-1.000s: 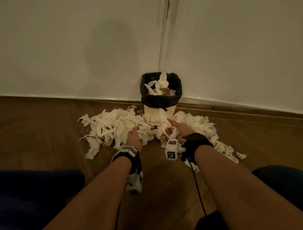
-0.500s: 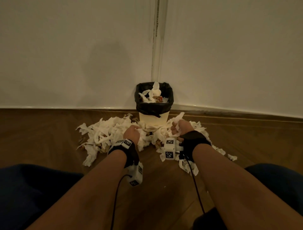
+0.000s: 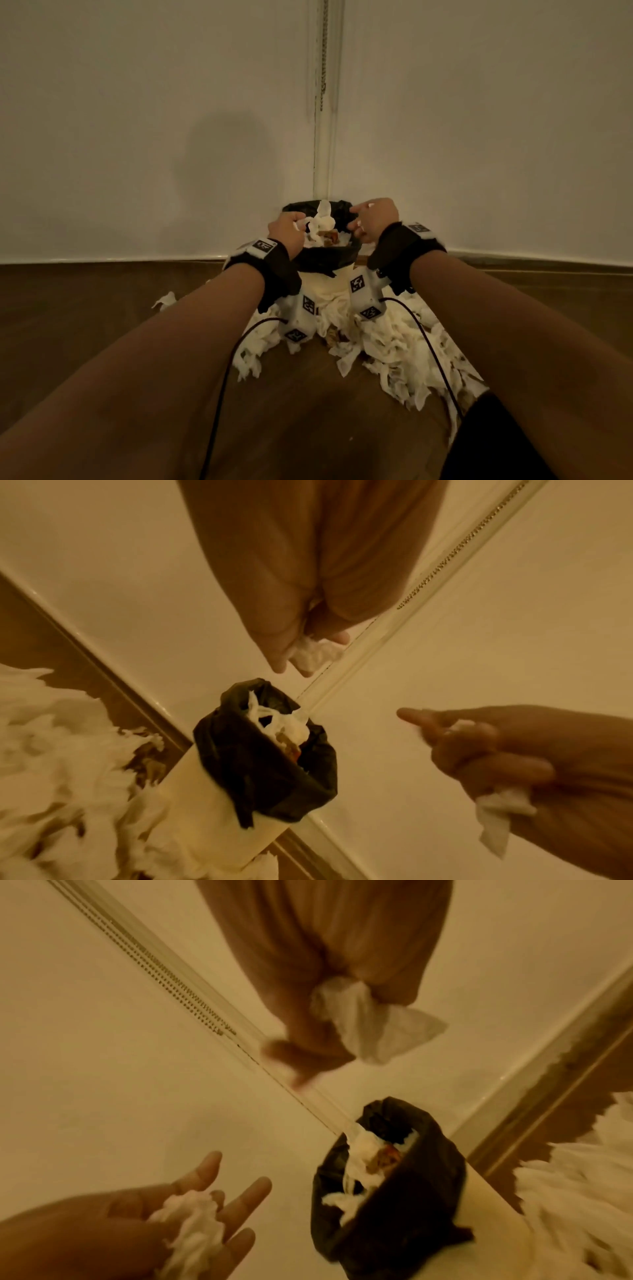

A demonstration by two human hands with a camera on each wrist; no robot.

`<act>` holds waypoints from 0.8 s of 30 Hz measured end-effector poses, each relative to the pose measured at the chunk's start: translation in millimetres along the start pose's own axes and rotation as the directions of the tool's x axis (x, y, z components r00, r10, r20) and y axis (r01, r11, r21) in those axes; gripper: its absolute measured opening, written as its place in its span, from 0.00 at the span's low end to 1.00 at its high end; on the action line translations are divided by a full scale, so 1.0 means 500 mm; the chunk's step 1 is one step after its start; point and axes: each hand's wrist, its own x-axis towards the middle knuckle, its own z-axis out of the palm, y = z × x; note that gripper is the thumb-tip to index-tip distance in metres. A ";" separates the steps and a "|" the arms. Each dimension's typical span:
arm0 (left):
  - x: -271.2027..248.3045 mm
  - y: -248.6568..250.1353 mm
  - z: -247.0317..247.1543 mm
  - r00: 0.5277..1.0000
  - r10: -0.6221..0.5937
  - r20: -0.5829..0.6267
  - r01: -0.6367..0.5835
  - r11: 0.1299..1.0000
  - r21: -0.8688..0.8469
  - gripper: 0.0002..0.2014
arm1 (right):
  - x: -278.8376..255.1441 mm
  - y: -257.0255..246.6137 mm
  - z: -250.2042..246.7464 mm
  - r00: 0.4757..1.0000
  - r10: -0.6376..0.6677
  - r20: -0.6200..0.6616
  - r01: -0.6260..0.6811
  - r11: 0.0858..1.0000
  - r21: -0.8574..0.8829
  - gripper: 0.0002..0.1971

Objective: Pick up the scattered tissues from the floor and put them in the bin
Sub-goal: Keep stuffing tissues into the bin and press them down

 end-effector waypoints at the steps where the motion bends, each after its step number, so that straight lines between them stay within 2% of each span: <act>1: 0.012 0.003 -0.004 1.000 0.020 -0.011 -0.021 0.994 -0.104 0.19 | 0.012 -0.012 -0.004 0.997 -0.043 -0.058 0.044 0.999 0.017 0.14; 3: 0.032 0.002 -0.014 0.997 0.037 -0.062 -0.052 0.967 -0.248 0.16 | 0.043 -0.018 -0.007 0.984 -0.082 -0.158 0.094 0.993 0.072 0.21; 4: 0.041 -0.004 -0.019 0.996 0.038 -0.083 -0.059 0.960 -0.274 0.13 | 0.058 -0.013 -0.005 0.986 -0.035 -0.165 0.062 0.984 0.167 0.23; 7: 0.063 -0.034 -0.021 0.987 0.096 -0.132 -0.114 0.984 -0.136 0.08 | 0.081 0.007 0.009 0.986 0.166 -0.021 -0.128 0.833 0.538 0.20; 8: 0.071 -0.045 -0.020 0.980 0.119 -0.157 -0.132 0.988 -0.079 0.08 | 0.089 0.016 0.014 0.982 0.186 0.042 -0.175 0.791 0.586 0.18; 9: 0.081 -0.056 -0.017 0.975 0.132 -0.181 -0.141 0.989 -0.037 0.07 | 0.097 0.024 0.020 0.980 0.185 0.078 -0.196 0.788 0.583 0.17; 11: 0.101 -0.071 -0.008 0.966 0.126 -0.224 -0.129 0.992 -0.002 0.08 | 0.122 0.046 0.034 0.981 0.181 0.075 -0.196 0.888 0.416 0.12; 13: 0.121 -0.084 0.007 0.958 0.127 -0.256 -0.113 0.991 0.067 0.10 | 0.146 0.068 0.049 0.992 0.120 0.024 -0.122 0.987 0.103 0.15; 16: 0.137 -0.095 0.036 0.963 0.146 -0.225 -0.100 0.974 0.204 0.11 | 0.167 0.098 0.060 0.993 0.054 -0.102 -0.077 0.969 -0.235 0.20; 20: 0.139 -0.108 0.076 0.979 0.187 -0.081 -0.151 0.933 0.327 0.11 | 0.185 0.123 0.066 0.980 -0.115 -0.160 0.042 0.916 -0.399 0.16; 22: 0.140 -0.116 0.090 0.972 0.233 -0.007 -0.210 0.887 0.410 0.12 | 0.185 0.131 0.073 0.967 -0.153 -0.206 0.079 0.940 -0.332 0.15; 24: 0.142 -0.120 0.100 0.967 0.247 0.057 -0.244 0.846 0.474 0.13 | 0.185 0.137 0.077 0.954 -0.138 -0.265 0.079 0.972 -0.220 0.12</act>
